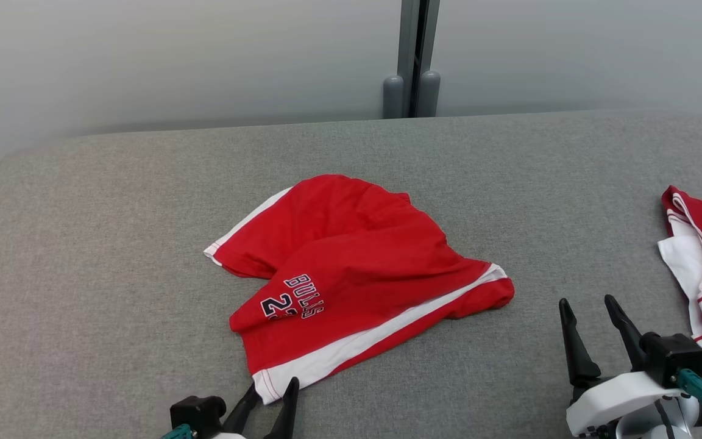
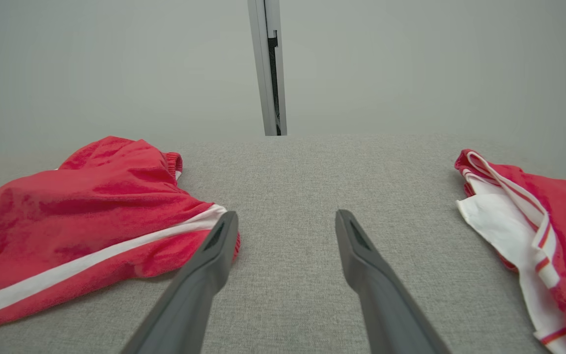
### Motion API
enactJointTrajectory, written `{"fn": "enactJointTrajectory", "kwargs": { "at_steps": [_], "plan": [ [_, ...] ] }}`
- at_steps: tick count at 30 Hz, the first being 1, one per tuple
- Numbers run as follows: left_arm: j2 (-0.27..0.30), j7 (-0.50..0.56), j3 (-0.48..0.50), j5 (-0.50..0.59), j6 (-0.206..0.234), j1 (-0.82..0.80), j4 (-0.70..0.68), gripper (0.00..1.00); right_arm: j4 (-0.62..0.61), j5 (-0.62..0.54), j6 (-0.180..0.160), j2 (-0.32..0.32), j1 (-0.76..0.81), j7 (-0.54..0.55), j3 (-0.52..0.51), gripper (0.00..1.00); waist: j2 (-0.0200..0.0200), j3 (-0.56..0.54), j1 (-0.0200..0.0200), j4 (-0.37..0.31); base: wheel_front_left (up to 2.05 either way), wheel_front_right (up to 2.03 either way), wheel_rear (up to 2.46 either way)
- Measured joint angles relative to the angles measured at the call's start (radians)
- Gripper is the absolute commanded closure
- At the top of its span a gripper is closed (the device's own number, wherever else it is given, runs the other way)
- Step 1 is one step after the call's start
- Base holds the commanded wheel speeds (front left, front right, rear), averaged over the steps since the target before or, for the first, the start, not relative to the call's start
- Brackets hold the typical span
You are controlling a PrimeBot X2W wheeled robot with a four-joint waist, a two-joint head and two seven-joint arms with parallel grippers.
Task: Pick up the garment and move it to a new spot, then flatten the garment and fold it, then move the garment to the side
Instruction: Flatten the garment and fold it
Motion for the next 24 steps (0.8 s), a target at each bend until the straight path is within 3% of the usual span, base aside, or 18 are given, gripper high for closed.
{"fn": "enactJointTrajectory", "kwargs": {
  "at_steps": [1,2,3,5,6,10,15,24],
  "plan": [
    [-0.001,0.000,-0.007,-0.007,0.000,0.000,0.002,0.71,0.000,0.000,0.000,0.000,-0.002,0.000,0.000,0.00,0.0000,0.002,0.0000,-0.001,0.00,0.00,0.00],
    [0.000,0.000,-0.018,-0.015,0.000,-0.001,0.007,0.81,0.000,-0.001,0.000,0.000,-0.004,0.000,0.000,0.00,0.0000,0.004,0.0000,-0.003,0.00,0.00,0.00],
    [0.000,0.000,-0.018,-0.015,0.000,-0.001,0.007,0.85,0.000,-0.001,0.000,0.000,-0.004,0.000,0.000,0.00,0.0000,0.004,0.0000,-0.003,0.00,0.00,0.00],
    [-0.001,0.000,-0.030,-0.027,0.000,-0.006,0.017,0.85,0.000,-0.001,0.000,0.000,-0.007,0.000,-0.001,0.00,0.0000,0.007,0.0000,-0.004,0.00,0.00,0.00],
    [0.000,0.000,-0.032,-0.028,0.000,-0.012,0.018,1.00,0.000,-0.001,0.000,0.000,-0.007,0.000,-0.002,0.00,0.0000,0.009,0.0000,-0.004,0.00,0.00,0.00],
    [-0.001,0.000,0.011,-0.016,0.000,-0.020,-0.006,1.00,-0.001,-0.002,0.000,0.000,-0.008,0.000,-0.005,0.00,0.0000,0.014,0.0000,-0.001,0.00,0.00,0.00],
    [-0.001,0.000,0.147,0.028,0.016,-0.020,-0.036,1.00,0.000,0.011,0.000,0.000,-0.008,0.000,0.010,0.00,0.0000,0.017,0.0000,0.007,0.00,0.00,0.00],
    [-0.002,0.000,0.355,0.152,0.035,-0.020,-0.059,1.00,0.021,0.120,0.000,0.000,-0.025,0.000,0.175,0.00,0.0000,0.036,0.0000,0.028,0.00,0.00,0.00]
  ]
}}
